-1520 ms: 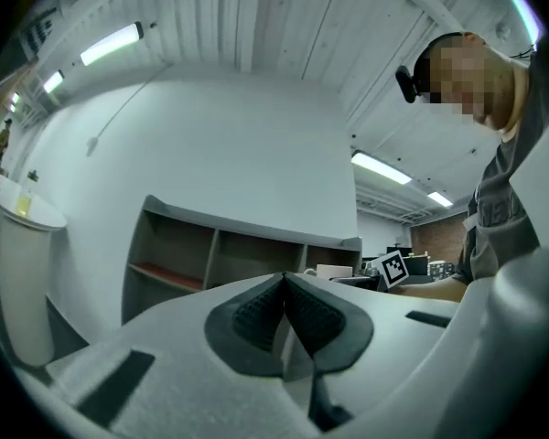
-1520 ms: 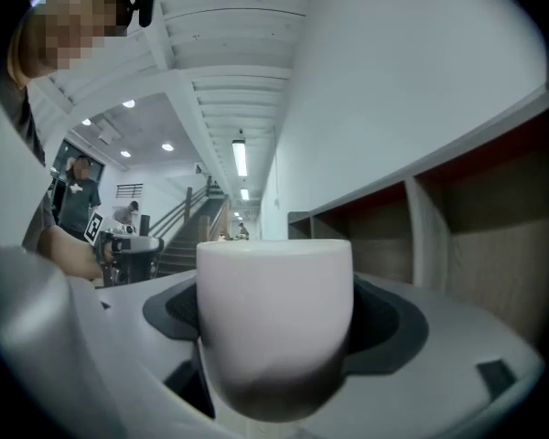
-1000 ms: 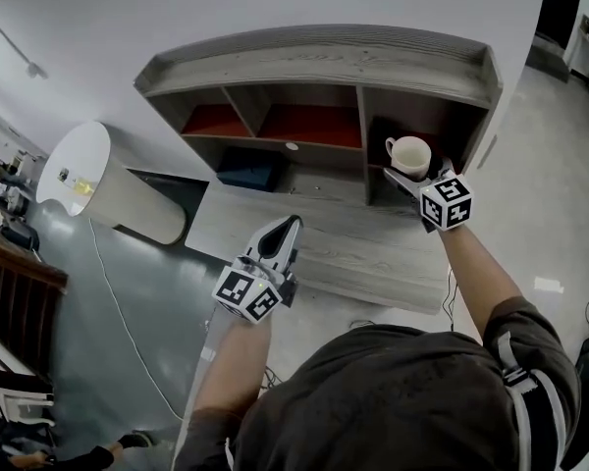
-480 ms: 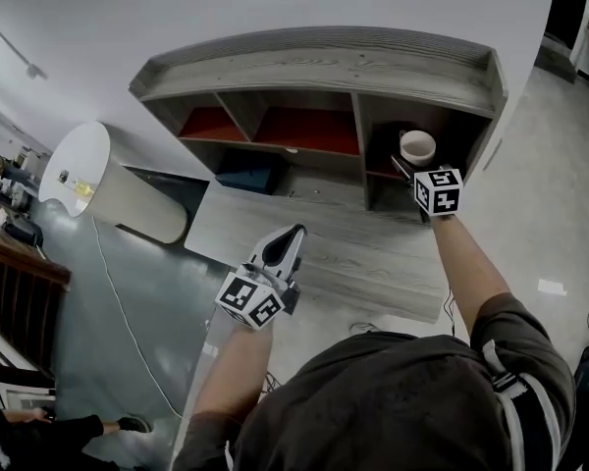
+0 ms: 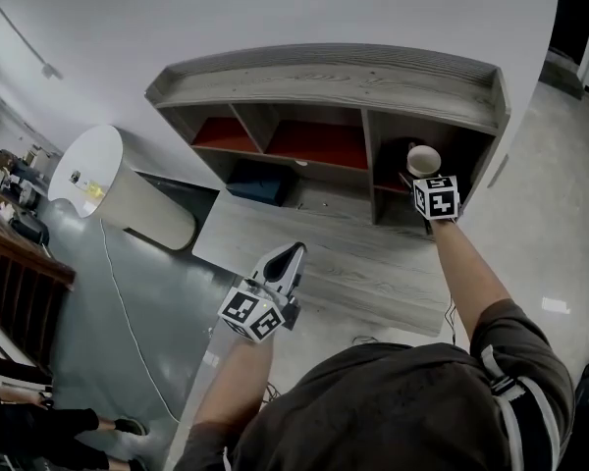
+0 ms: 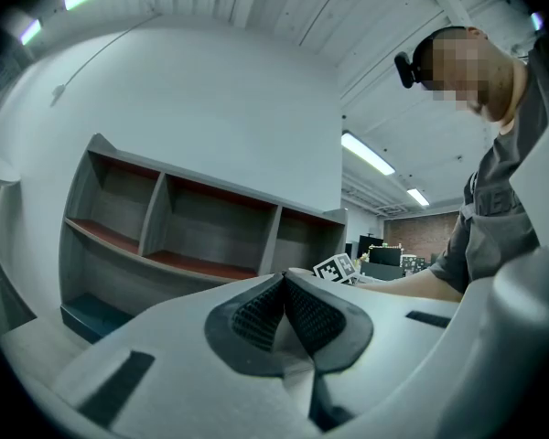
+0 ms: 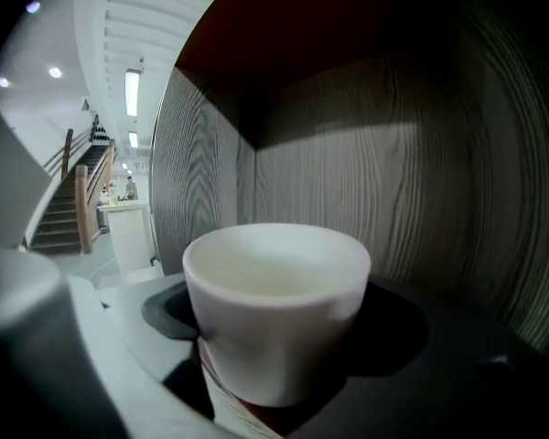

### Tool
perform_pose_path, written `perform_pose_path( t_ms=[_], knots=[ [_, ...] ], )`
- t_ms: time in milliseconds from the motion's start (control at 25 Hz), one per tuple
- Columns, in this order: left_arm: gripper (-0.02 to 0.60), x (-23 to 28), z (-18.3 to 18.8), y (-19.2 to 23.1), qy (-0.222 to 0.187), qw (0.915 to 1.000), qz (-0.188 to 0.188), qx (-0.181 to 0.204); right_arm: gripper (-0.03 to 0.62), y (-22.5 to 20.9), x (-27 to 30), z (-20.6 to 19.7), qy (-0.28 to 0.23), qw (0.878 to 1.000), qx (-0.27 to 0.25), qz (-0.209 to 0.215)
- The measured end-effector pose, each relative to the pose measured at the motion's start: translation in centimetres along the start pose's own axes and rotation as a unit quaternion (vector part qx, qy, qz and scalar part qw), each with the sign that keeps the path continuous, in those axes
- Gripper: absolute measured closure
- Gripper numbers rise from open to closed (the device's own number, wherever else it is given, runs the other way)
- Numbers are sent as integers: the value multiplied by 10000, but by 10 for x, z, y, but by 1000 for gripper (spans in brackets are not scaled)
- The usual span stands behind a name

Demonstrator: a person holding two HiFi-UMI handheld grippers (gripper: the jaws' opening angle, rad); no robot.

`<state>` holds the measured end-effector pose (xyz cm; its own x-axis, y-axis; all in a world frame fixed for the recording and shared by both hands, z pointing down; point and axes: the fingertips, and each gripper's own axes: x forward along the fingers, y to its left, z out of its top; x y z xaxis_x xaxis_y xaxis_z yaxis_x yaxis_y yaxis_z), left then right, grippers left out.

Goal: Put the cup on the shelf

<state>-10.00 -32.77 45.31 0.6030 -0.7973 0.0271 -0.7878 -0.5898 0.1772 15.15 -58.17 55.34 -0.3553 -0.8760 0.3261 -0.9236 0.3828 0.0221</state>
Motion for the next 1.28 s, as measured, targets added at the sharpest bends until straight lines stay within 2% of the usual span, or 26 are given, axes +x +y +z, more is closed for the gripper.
perform_pose_path(
  t_ms=[120,240,480,600,800,1000,1120,1280],
  knots=[
    [575,-12,5,6,-41,9999,102,-2,104,4,1,-1,37,9999,-137,-9],
    [575,-25,10,10,-135,9997,191,-23,78,5,-4,4,-26,9996,-230,-132],
    [575,-54,12,17,-249,9991,353,-36,65,5,-28,10,-197,9990,-127,-390],
    [575,-77,12,18,-320,9983,492,-18,65,16,-55,5,-264,9990,-56,-354],
    [575,-138,12,26,-424,9948,923,6,66,87,-97,4,-413,9980,-218,427],
    [575,-212,19,34,-600,9857,1577,-3,83,169,-101,13,-446,9903,-259,1294],
    [575,-258,23,36,-665,9772,2016,77,113,223,-98,27,-517,9817,-334,1802],
    [575,-316,27,33,-777,9627,2584,188,153,307,-98,46,-636,9619,-493,2613]
  ],
)
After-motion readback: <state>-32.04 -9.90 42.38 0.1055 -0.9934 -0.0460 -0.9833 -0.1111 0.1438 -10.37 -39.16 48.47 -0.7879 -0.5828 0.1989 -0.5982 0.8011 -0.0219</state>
